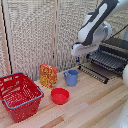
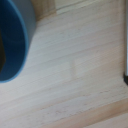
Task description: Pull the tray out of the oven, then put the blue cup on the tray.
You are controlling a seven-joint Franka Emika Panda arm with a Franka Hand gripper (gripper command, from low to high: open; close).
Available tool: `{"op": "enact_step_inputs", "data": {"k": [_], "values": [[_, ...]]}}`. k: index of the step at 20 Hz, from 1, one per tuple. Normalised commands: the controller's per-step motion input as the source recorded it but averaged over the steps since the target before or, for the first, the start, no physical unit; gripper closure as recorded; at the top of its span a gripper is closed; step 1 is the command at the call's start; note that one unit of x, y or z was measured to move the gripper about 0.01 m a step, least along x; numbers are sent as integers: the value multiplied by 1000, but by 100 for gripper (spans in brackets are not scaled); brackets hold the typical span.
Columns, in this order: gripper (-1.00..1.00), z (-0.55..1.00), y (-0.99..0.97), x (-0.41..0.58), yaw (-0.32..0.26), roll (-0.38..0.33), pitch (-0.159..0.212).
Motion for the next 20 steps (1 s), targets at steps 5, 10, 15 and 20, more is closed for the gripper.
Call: {"op": "enact_step_inputs", "data": {"k": [5, 10, 15, 20], "values": [[-100, -27, 123, 56, -271, 85, -2], [-100, -92, 23, 23, -193, 39, 16], [-100, -70, -65, 131, -153, 21, 88], [-100, -258, -144, 106, -107, 46, 198]]}}
